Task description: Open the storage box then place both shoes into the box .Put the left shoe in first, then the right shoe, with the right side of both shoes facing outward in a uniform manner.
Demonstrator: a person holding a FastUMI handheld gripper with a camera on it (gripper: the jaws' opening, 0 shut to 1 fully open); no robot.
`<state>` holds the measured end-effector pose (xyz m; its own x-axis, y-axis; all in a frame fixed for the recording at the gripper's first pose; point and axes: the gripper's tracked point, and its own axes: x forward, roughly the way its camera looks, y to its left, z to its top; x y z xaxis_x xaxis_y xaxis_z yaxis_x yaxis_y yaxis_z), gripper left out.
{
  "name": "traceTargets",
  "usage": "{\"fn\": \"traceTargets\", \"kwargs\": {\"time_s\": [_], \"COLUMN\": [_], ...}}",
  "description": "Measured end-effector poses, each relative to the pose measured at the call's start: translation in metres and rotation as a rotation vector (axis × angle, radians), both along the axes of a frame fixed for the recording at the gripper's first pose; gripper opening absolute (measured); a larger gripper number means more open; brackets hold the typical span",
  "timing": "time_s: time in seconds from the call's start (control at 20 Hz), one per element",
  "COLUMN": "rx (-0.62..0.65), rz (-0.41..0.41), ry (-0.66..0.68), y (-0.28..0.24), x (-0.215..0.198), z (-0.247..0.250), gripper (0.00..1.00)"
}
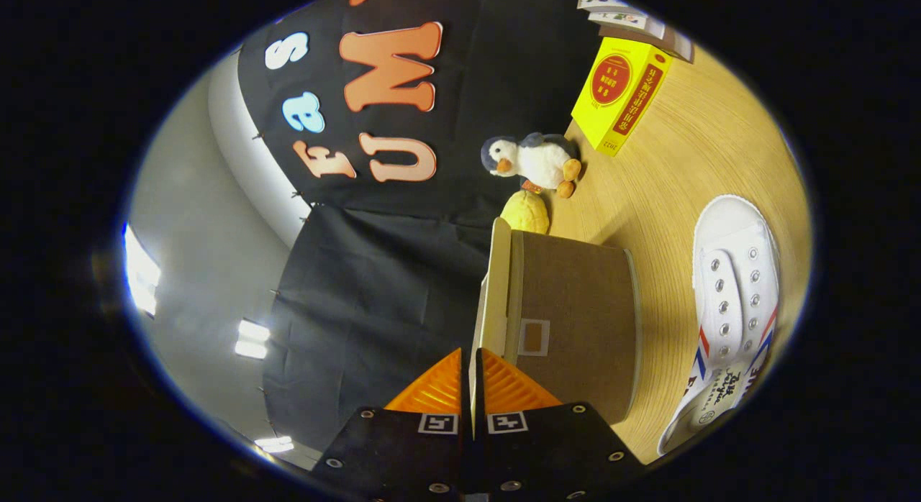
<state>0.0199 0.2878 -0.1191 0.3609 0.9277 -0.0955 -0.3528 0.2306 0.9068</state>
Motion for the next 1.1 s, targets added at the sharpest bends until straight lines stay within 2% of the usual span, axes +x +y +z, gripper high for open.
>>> {"fn": "traceTargets", "kwargs": {"time_s": [0.15,0.35,0.55,0.8,1.1], "rx": [-0.058,-0.023,0.015,-0.057,-0.179], "rz": [-0.005,-0.034,-0.036,-0.012,0.022], "ry": [0.052,0.022,-0.067,-0.197,-0.375], "y": [0.002,0.007,0.02,0.068,0.142], "x": [-0.001,-0.005,-0.012,-0.026,-0.048], "z": [-0.019,0.004,0.064,0.125,0.153], "gripper": [0.01,0.01,0.01,0.02,0.04]}}
